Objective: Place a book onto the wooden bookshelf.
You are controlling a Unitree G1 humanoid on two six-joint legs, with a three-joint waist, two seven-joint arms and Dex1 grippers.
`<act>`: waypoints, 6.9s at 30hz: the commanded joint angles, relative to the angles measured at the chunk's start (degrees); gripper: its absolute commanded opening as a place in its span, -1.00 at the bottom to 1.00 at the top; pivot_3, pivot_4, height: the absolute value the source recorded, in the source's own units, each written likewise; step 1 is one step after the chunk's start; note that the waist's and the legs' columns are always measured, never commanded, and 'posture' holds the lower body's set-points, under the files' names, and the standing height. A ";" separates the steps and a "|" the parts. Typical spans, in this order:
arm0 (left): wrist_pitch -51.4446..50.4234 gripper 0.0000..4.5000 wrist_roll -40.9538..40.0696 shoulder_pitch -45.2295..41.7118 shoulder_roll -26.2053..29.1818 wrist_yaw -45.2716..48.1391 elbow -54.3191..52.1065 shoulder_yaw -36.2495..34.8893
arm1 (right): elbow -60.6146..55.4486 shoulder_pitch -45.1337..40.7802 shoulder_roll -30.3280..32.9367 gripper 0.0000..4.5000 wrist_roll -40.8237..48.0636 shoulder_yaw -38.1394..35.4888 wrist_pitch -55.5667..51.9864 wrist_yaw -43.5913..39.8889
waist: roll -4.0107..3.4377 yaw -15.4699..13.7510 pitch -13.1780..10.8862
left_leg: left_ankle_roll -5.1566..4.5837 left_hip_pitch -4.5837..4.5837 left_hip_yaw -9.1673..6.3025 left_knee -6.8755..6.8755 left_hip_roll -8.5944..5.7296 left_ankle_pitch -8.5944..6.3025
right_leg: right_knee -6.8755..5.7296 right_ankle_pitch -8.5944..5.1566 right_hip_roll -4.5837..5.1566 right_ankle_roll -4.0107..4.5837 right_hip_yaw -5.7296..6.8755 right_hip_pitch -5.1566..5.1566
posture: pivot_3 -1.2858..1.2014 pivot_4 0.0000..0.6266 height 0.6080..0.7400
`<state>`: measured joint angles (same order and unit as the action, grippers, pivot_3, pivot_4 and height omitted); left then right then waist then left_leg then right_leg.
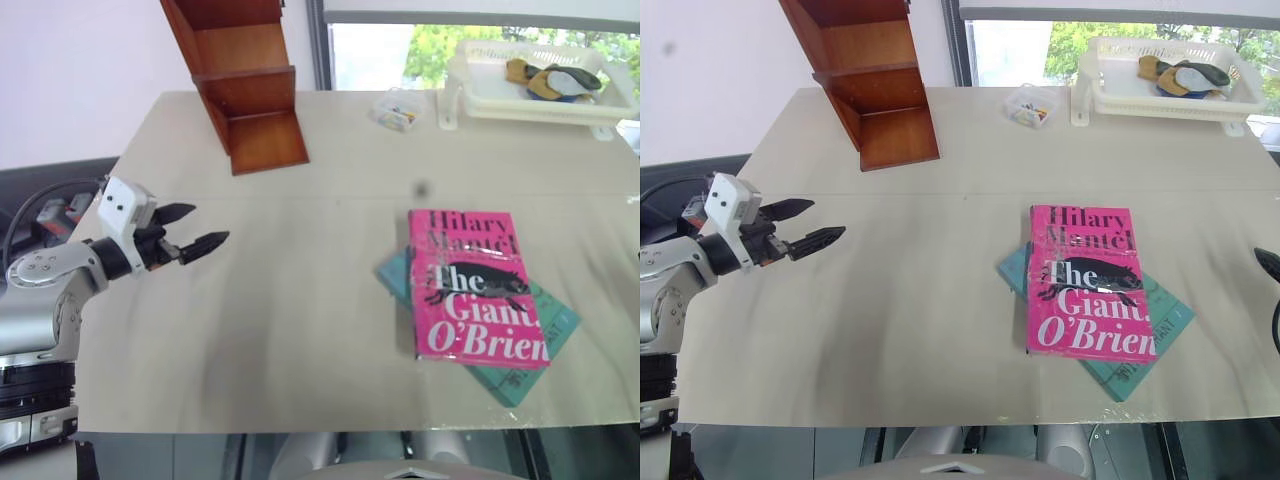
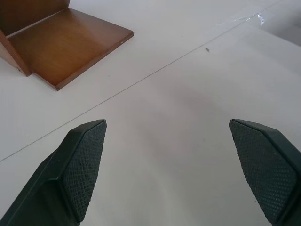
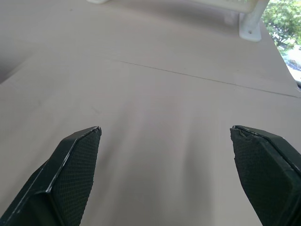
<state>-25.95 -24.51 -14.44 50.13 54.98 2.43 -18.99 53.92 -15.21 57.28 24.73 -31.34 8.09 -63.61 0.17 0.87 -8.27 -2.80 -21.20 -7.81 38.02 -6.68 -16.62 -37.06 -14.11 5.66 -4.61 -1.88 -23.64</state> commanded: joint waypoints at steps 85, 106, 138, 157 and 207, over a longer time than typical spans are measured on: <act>-0.45 0.99 -19.44 -10.57 9.96 27.13 -2.50 -3.94 | -56.27 24.62 -40.05 1.00 -2.33 13.64 0.67 28.30 | -0.13 0.14 -0.01 | 0.03 0.47 0.34 -0.56 0.24 0.01 | 0.00 0.00 -0.56 0.04 -0.51 -0.05 | 0.03 -0.52 1.00; -0.85 0.99 -20.35 -8.42 9.99 26.04 -3.79 -6.03 | -59.86 17.29 -29.22 1.00 -0.60 10.77 -2.57 27.92 | -0.12 0.11 -0.02 | 0.03 0.45 0.34 -0.55 0.27 0.01 | -0.01 0.00 -0.58 0.04 -0.51 -0.06 | 0.03 -0.52 1.00; -2.24 0.99 -16.62 5.05 14.54 25.18 -8.99 -13.24 | -47.95 -0.71 -36.27 1.00 -8.88 31.27 -1.24 20.12 | -0.08 0.20 -0.05 | 0.04 0.44 0.35 -0.55 0.31 0.01 | 0.03 0.03 -0.61 0.08 -0.48 -0.12 | 0.03 -0.52 1.00; -2.45 0.99 -16.93 8.09 13.28 23.54 -9.99 -14.67 | -42.34 -3.91 -40.21 1.00 -12.16 33.93 2.59 20.68 | -0.05 0.40 -0.04 | 0.06 0.43 0.34 -0.57 0.36 0.02 | 0.05 0.05 -0.66 0.13 -0.47 -0.14 | 0.03 -0.52 1.00; -25.22 0.99 -29.80 0.85 -4.38 3.17 -2.70 -3.14 | -57.70 7.97 -20.70 1.00 -4.75 22.80 -3.10 12.75 | 0.02 -0.22 -0.01 | 0.11 0.43 0.30 -0.47 0.44 0.02 | 0.08 0.09 -0.71 0.17 -0.42 -0.05 | 0.03 -0.52 1.00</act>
<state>-49.13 -53.46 -11.46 45.76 59.42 -1.74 -22.18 0.27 -7.43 34.85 17.59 -5.52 5.88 -49.50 0.19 0.65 -8.28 -2.69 -20.77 -7.52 37.55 -6.24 -16.59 -36.99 -14.02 4.94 -4.44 -2.28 -23.70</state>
